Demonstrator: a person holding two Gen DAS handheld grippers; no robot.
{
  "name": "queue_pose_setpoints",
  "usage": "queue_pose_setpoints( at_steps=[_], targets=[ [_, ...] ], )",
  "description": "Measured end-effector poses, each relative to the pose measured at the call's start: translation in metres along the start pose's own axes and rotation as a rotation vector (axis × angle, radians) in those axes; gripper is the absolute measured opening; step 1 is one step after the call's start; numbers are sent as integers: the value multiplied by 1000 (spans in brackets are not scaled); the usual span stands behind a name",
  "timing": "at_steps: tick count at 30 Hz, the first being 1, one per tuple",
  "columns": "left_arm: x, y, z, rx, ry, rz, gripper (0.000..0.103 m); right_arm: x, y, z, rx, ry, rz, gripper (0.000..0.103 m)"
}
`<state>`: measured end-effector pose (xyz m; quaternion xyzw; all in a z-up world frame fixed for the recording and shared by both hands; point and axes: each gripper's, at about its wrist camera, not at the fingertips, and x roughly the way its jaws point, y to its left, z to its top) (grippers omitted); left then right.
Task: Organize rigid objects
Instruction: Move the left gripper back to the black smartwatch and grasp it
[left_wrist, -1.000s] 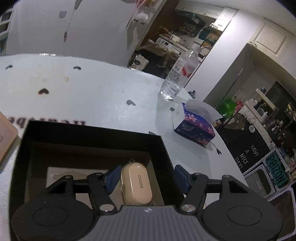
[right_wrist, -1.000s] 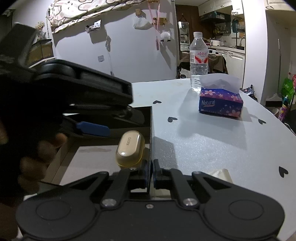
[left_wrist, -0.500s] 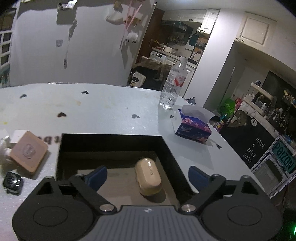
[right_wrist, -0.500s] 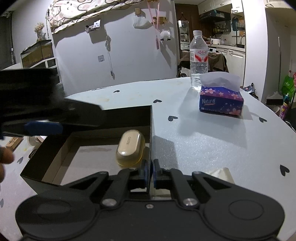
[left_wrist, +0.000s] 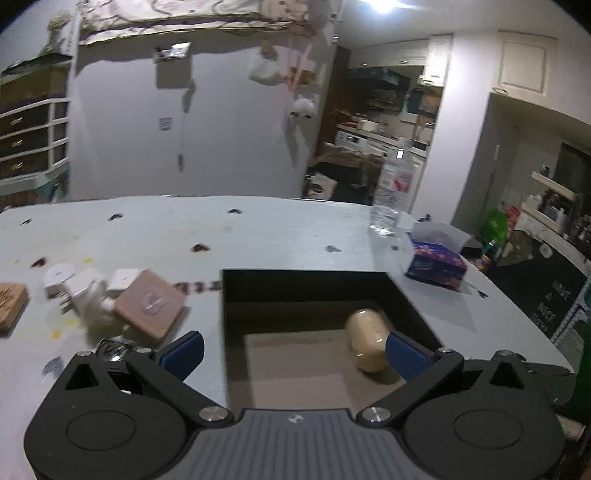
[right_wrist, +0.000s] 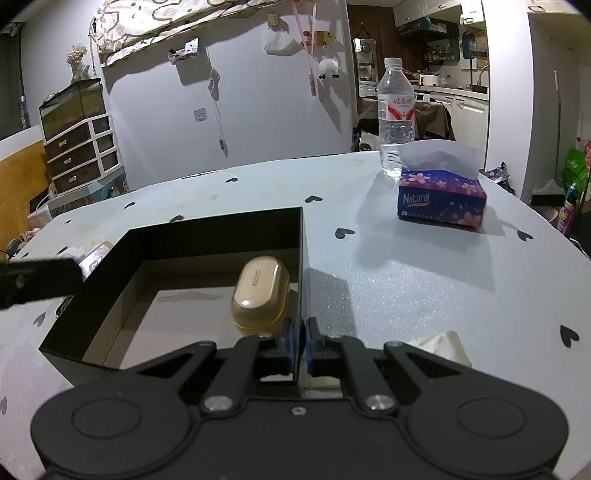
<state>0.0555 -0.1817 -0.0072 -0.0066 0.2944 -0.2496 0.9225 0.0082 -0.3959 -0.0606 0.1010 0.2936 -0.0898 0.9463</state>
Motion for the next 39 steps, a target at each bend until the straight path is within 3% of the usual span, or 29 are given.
queue_pose_setpoints(
  at_steps=[14,21,25,32,34,37,39],
  targets=[
    [-20,53,-28,-19,-46,151,103,1,2,0,-2,1,-9,8],
    [-21,79,-44,-52,-51,170,103,1,2,0,-2,1,-8,8],
    [-18,89,-44,-60,-43,222,103,1,3,0,-2,1,-9,9],
    [0,116,-34,-68,-11,184,103,2,3,0,-1,1,-5,10],
    [12,122,-30,-48,8,194,99,1,3,0,-2,2,-6,10],
    [31,128,-28,20,60,192,79,2,2,0,-6,2,-8,10],
    [43,131,-28,38,86,201,74,2,3,0,-8,2,-9,10]
  ],
)
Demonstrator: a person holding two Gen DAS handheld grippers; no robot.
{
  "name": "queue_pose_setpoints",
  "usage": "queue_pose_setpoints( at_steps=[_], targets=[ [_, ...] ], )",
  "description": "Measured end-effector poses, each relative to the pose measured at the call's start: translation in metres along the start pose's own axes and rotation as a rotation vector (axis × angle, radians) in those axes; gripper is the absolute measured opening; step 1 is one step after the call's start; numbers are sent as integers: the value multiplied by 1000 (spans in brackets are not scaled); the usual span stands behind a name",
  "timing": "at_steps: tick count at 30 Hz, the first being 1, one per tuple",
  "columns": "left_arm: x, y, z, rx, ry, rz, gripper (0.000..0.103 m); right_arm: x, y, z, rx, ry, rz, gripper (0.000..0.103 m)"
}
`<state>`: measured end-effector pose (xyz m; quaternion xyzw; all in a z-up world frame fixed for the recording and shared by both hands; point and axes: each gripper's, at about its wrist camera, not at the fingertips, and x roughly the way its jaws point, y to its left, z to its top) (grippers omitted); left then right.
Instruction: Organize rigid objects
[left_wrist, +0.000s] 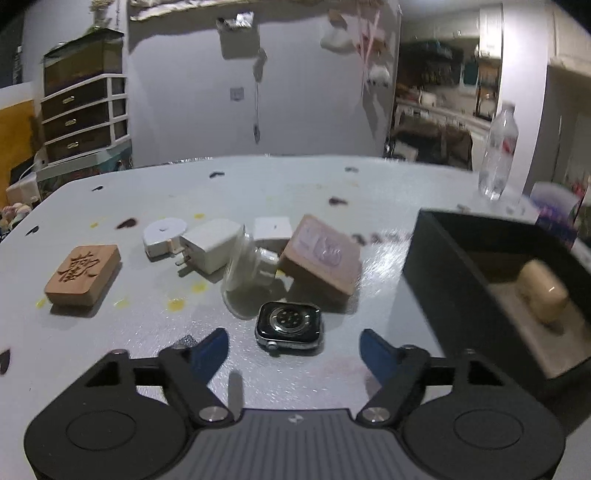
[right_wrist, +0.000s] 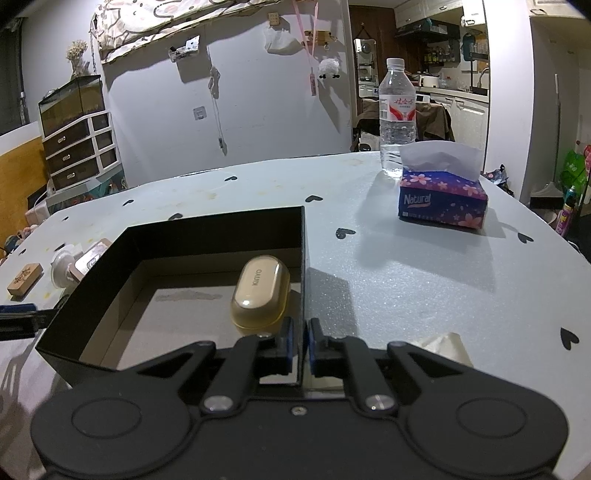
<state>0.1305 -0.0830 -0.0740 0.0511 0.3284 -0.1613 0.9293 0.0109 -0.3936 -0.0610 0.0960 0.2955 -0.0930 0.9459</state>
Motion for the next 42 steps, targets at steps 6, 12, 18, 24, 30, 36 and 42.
queue_pose_setpoints(
  at_steps=[6,12,18,24,30,36,42],
  targets=[
    [18,2,2,-2,8,5,67,0,0,0,-1,0,-2,10],
    [23,-4,4,18,-21,6,54,0,1,0,-5,0,-6,10],
    [22,-1,4,5,-25,8,48,0,1,0,-4,0,-6,10],
    [15,-1,2,-7,-18,2,48,0,1,0,-6,0,-6,10],
    [-23,-13,7,-1,-95,-82,48,0,1,0,-4,0,-6,10],
    [-57,-42,31,16,-183,-213,40,1,0,0,-5,0,-6,10],
    [-55,-76,52,80,-193,-280,37,1,0,0,-5,1,-5,10]
  ],
)
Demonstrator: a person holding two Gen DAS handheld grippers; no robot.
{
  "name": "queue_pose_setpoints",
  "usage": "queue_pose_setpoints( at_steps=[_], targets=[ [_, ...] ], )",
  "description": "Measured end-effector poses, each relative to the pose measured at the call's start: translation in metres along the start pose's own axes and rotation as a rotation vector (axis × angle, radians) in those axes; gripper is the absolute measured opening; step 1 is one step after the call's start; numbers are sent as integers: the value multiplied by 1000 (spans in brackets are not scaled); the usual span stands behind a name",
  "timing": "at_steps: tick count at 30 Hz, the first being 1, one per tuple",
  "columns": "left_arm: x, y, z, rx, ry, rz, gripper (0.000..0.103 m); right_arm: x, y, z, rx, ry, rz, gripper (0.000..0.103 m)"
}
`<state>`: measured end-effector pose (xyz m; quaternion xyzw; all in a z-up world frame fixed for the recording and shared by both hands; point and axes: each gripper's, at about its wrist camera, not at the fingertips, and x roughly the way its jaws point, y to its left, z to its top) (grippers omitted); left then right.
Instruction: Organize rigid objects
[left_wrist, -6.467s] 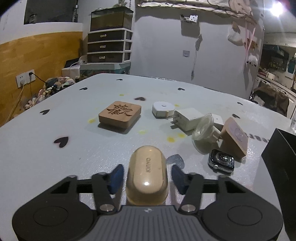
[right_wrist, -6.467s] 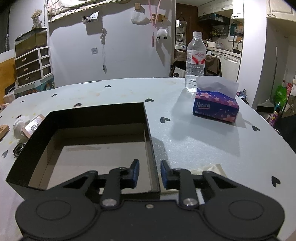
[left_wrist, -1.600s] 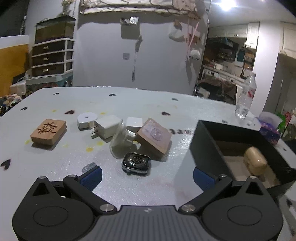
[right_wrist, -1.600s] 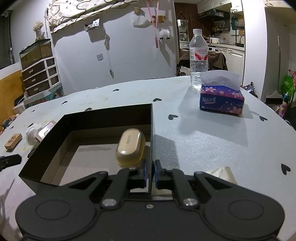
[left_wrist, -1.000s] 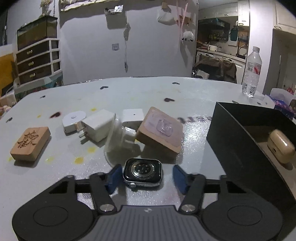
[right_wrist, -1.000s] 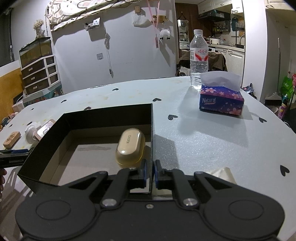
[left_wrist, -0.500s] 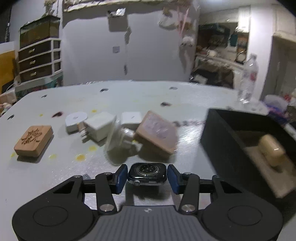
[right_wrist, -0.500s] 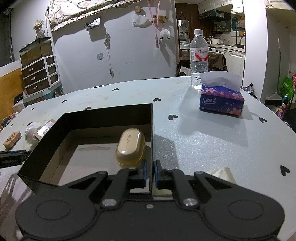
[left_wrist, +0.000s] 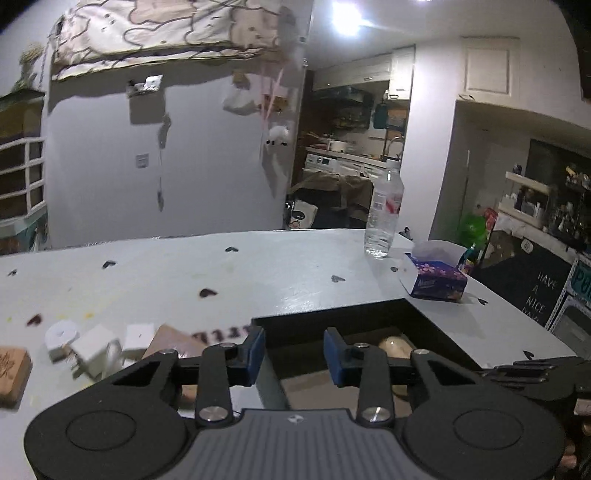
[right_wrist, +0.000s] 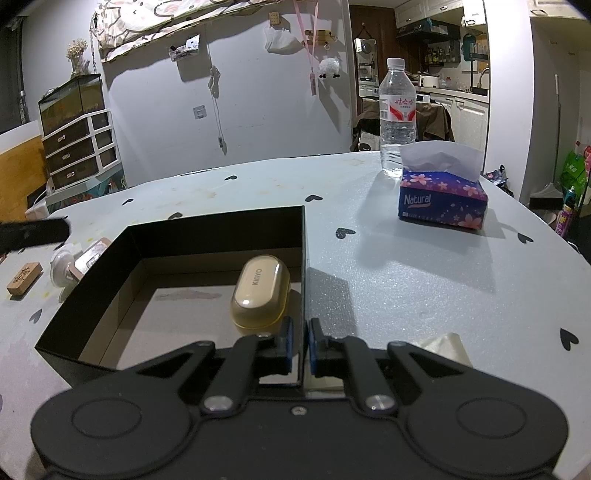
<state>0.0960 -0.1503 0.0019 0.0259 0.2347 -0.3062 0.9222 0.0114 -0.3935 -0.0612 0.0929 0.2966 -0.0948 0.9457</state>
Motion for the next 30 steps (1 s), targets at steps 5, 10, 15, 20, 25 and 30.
queue_pose_setpoints(
  at_steps=[5,10,15,20,25,30],
  targets=[
    [4,17,-7,-45,14,58,37,0,1,-1,-1,0,7,10],
    [16,53,-31,-96,106,138,40,0,1,-1,-1,0,7,11],
    [30,70,-59,-119,192,140,64,0,0,-1,-5,0,7,11],
    [40,66,-69,-89,197,124,78,1,0,0,-2,3,8,10],
    [52,70,-66,-43,179,100,78,2,0,0,-3,5,8,10],
    [66,77,-62,22,167,23,77,3,0,0,-2,6,6,10]
  ],
)
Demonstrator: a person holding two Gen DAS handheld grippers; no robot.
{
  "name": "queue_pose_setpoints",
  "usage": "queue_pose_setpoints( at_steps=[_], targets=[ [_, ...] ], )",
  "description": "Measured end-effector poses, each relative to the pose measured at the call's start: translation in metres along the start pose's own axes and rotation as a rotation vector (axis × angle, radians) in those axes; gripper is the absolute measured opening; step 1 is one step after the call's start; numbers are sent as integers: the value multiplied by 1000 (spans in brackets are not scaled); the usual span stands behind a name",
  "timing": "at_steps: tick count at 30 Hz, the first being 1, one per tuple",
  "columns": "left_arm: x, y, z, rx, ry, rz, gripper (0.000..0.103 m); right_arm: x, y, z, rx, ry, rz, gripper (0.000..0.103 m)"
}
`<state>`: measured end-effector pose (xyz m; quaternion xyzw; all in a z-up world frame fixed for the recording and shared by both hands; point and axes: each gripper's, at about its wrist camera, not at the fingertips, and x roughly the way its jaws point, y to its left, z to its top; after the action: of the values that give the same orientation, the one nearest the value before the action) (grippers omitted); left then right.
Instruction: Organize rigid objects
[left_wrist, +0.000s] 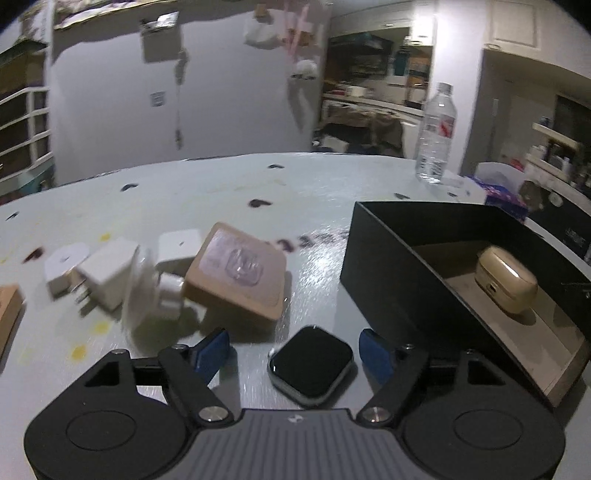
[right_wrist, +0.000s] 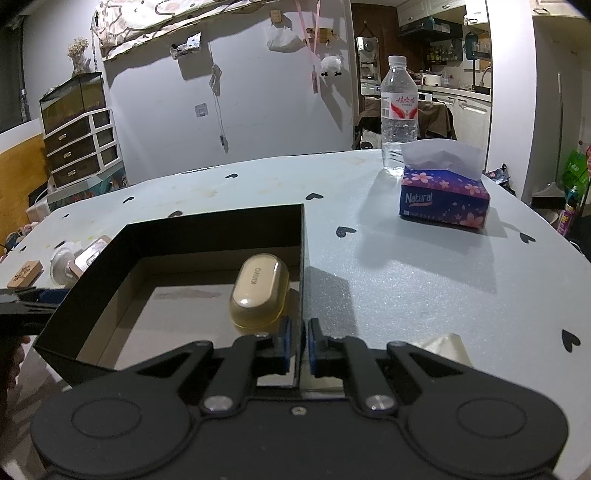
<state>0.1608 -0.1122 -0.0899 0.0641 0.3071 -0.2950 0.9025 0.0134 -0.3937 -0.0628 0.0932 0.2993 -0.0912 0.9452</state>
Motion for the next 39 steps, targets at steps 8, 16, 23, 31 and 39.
queue_pose_setpoints(
  at_steps=[8,16,23,31,39],
  targets=[
    [-9,-18,-9,127,7,-55,54,1,-1,0,1,0,4,9],
    [-14,-22,-11,120,23,-37,52,0,-1,0,1,0,3,10],
    [-8,-24,-5,97,16,-7,41,1,-1,0,3,1,5,10],
    [-15,-24,-8,87,17,26,40,1,-1,0,3,1,5,10],
    [-47,-18,2,20,-52,45,40,1,-1,0,4,1,5,10]
  ],
)
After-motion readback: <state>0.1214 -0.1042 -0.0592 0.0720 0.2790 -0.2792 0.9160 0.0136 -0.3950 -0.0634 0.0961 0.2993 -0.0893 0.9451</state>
